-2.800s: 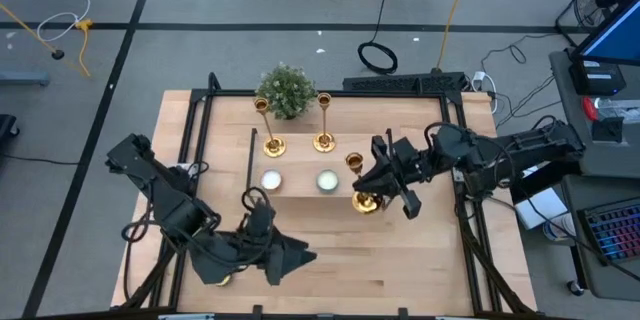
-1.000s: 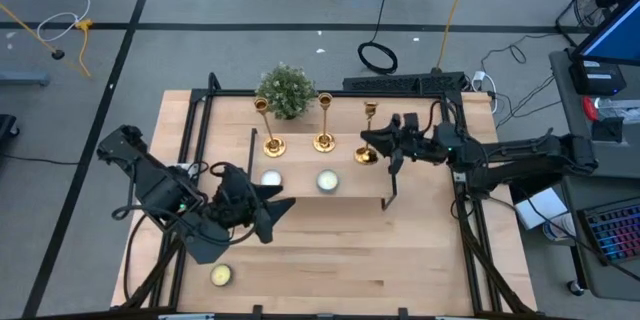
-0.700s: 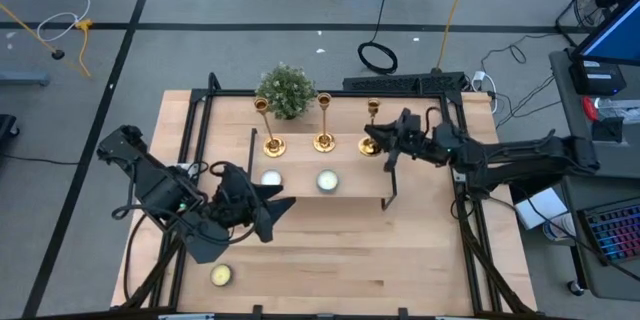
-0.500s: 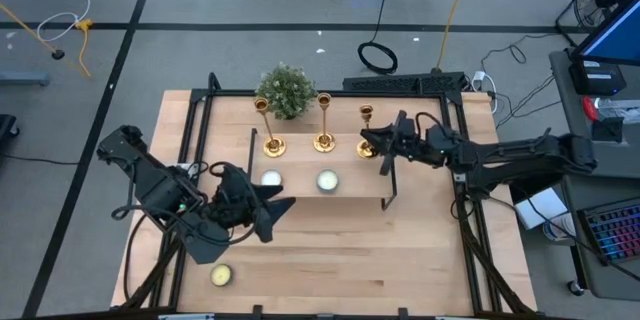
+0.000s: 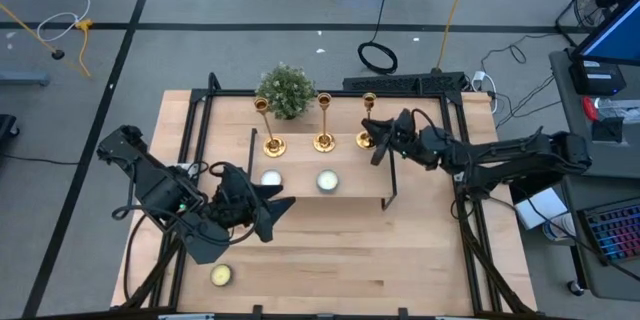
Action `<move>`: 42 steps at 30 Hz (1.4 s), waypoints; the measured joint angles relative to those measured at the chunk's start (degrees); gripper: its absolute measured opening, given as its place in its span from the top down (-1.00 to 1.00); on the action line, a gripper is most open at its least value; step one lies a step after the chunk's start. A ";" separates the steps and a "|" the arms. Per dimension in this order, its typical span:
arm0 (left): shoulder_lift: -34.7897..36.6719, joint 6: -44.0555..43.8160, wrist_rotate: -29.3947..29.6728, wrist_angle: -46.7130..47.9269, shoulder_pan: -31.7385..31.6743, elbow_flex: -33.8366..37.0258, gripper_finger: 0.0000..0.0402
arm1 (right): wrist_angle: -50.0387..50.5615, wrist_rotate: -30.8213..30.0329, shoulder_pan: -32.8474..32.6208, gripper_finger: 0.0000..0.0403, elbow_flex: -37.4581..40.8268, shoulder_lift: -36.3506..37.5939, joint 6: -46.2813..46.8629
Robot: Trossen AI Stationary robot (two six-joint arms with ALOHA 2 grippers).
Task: Stock candles and holders on shelf
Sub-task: Align the gold candle holder with the other gold candle holders on the shelf
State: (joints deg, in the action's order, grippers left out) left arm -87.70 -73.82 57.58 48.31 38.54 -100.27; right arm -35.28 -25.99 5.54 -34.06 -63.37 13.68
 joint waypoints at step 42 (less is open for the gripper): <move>-0.04 -0.17 -2.47 -0.04 -1.95 0.00 -0.34 | -4.59 -19.19 -6.40 0.95 0.00 -7.83 -0.79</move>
State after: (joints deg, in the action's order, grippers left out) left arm -87.74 -74.00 55.11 48.27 36.60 -100.27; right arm -39.87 -45.17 -0.86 -34.06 -71.20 12.89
